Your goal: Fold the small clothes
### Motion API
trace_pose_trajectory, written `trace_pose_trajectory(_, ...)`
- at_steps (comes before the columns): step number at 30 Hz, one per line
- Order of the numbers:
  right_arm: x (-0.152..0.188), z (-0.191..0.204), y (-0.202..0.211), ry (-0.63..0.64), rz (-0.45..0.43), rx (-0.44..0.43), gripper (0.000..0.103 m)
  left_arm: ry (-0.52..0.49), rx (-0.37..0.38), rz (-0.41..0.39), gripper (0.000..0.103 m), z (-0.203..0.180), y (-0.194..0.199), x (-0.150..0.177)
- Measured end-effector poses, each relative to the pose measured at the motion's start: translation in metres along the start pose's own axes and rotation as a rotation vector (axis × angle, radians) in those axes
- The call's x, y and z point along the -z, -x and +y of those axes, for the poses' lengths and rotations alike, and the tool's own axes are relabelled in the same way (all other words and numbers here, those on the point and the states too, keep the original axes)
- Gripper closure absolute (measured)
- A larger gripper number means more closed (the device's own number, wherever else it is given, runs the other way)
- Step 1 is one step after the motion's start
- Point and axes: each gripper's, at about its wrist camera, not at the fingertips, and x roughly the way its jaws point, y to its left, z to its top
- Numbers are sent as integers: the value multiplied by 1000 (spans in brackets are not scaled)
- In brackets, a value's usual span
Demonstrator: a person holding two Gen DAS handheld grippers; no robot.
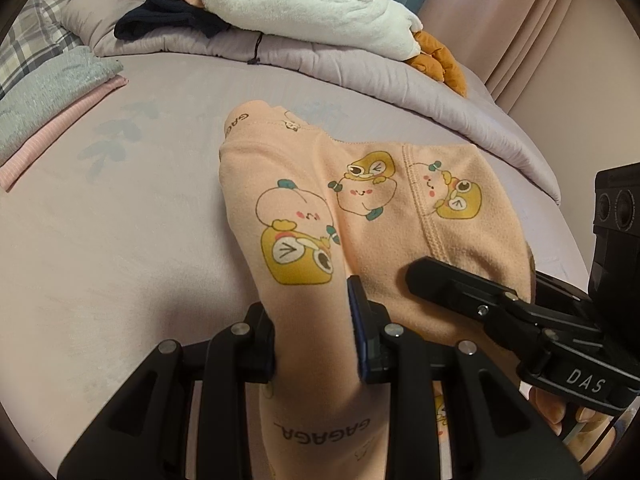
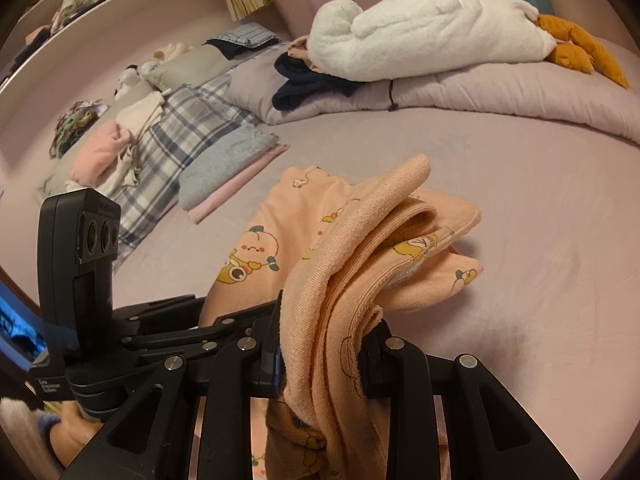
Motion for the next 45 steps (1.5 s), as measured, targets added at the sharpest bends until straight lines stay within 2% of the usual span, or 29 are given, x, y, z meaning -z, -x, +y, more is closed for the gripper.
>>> trace_pose_trajectory(24,2,-11,-21,-34,48,3,74,23,-20,54,74,5,-22,3)
trace_pose_trajectory(45,7,-30,-28,-95,66,-2,74,21,-35,63,72,6,-29,2)
